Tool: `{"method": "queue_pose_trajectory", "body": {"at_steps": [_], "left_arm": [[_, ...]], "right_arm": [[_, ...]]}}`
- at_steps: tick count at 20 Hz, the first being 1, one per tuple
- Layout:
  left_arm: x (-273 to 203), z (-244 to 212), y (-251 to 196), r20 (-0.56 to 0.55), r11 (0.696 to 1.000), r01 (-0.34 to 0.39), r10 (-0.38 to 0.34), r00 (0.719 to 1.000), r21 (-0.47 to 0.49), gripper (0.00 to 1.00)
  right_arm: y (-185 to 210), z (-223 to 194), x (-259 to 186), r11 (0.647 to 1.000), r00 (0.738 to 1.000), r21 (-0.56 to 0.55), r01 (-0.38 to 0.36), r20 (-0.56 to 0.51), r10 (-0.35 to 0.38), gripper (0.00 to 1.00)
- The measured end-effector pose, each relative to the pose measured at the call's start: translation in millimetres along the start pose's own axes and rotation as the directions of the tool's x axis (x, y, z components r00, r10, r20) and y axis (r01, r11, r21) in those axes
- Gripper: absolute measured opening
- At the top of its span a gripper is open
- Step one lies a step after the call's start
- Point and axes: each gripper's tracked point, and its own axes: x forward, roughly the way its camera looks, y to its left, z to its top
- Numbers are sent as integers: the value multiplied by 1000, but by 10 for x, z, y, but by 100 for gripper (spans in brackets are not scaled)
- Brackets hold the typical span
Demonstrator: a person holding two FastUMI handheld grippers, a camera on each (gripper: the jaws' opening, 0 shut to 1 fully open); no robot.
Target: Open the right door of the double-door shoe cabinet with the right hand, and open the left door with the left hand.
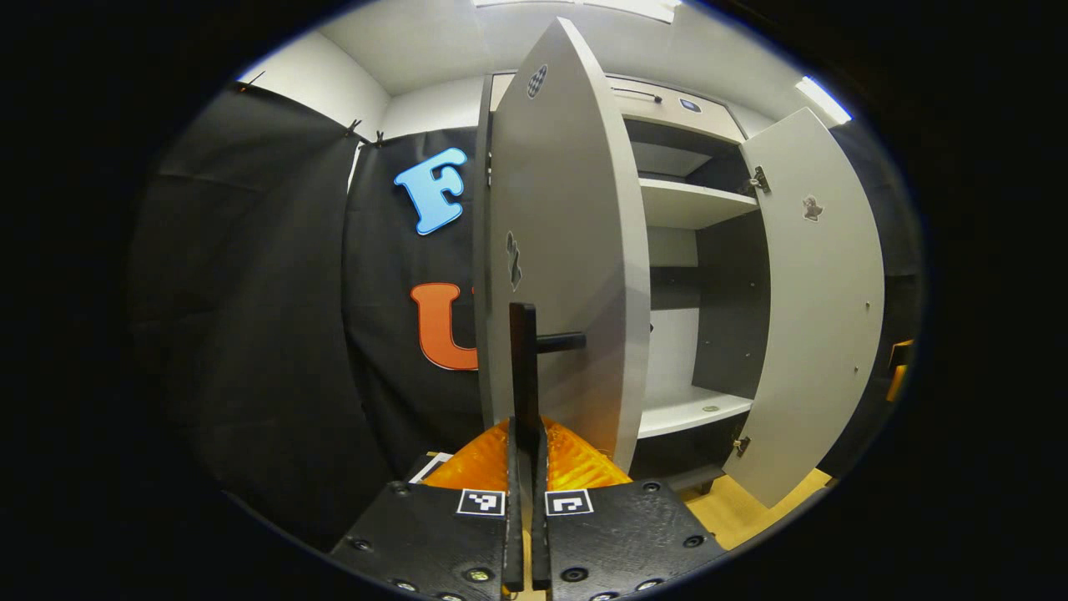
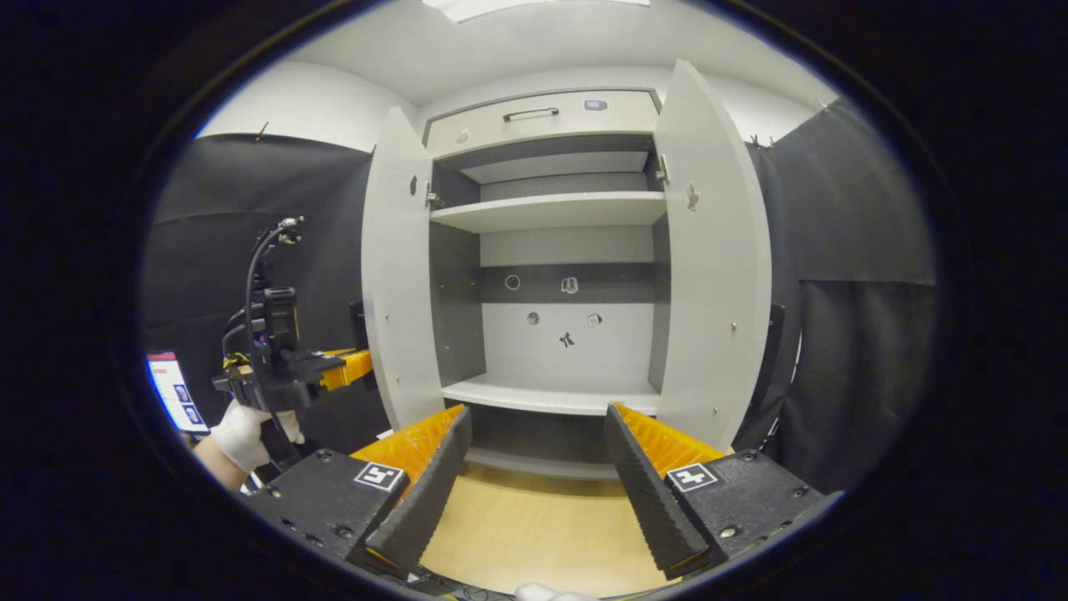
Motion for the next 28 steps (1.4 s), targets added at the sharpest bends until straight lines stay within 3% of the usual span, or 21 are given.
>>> {"method": "queue_pose_trajectory", "body": {"at_steps": [4, 7, 10, 15, 24, 26, 27, 28], "left_arm": [[-27, -103, 215, -16, 1000, -15, 15, 1000, -7, 3], [-22, -114, 515, -21, 996, -88, 88, 996, 8, 3], [-1, -105, 707, -20, 996, -51, 50, 999, -71, 0], [3, -125, 763, -24, 999, -8, 7, 1000, -36, 0], [-18, -110, 770, -34, 1000, -12, 12, 999, -6, 0], [-22, -104, 881, -31, 999, -49, 50, 998, 15, 6], [-23, -115, 936, -30, 998, -58, 58, 998, 1, 14], [-59, -113, 984, -33, 997, -71, 70, 997, -12, 36]], "right_arm": [[57, -3, 16, 1000, 1000, 0, -11, -4, 11, 99], [93, 0, 23, 1000, 1000, -3, -14, -4, 14, 99], [122, -33, 47, 1000, 1000, -8, -19, -14, 19, 99], [173, -30, 71, 1000, 1000, -18, -21, -18, 21, 99], [138, -17, 77, 999, 1000, -33, 9, -16, -9, 99], [100, -6, 68, 999, 1000, -35, 26, -12, -26, 99], [84, -2, 66, 999, 999, -34, 32, -10, -33, 99], [66, 3, 67, 999, 999, -30, 39, -6, -39, 99]]}}
